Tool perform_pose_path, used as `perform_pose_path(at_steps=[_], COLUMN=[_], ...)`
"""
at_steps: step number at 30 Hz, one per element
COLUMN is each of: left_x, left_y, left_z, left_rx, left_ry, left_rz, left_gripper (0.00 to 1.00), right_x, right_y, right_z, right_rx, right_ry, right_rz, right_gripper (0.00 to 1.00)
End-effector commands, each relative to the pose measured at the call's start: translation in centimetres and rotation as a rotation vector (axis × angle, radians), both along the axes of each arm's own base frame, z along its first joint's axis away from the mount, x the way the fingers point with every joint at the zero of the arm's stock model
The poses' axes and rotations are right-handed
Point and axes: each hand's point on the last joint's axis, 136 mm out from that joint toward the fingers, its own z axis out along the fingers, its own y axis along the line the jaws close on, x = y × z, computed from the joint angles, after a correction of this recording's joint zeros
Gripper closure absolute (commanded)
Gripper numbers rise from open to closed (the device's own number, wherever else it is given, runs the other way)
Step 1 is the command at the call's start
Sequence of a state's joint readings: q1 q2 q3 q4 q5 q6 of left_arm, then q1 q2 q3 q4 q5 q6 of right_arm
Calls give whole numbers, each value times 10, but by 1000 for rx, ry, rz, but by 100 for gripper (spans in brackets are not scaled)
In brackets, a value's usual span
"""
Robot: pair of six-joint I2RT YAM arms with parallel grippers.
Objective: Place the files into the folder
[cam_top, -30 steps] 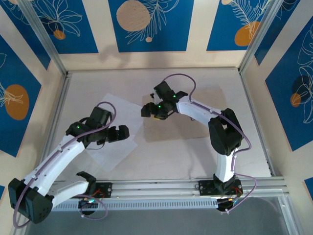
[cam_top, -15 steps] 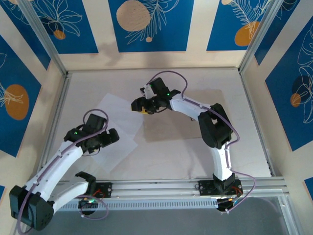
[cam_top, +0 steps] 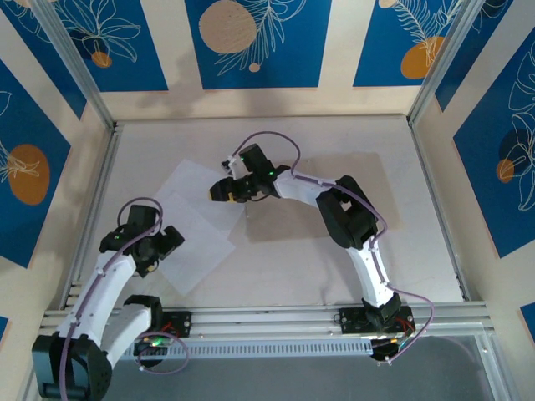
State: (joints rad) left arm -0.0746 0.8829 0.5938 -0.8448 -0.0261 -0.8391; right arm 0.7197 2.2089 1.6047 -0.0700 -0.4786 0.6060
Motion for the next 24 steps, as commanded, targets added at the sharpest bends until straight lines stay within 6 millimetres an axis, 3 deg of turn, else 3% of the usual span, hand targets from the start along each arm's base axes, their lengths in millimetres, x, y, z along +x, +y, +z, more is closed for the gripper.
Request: perform_pose_path(at_steps=[1, 7, 18, 24], left_x=[-2, -1, 4, 5], left_y=[-1, 10, 24, 23], left_z=[-8, -14, -26, -31], left_rx=[-44, -52, -95, -114], left_ry=[25, 36, 1, -6], left_rz=[7, 69, 135, 135], left_gripper=[0, 0, 0, 8], right_x=[-16, -28, -40, -42], right_y=[22, 38, 54, 57], right_z=[-5, -26, -34, -45], right_rx=[11, -23, -34, -54], right_ry=[-9, 74, 80, 112], right_rz=[79, 100, 128, 126], right_gripper=[38, 39, 41, 41])
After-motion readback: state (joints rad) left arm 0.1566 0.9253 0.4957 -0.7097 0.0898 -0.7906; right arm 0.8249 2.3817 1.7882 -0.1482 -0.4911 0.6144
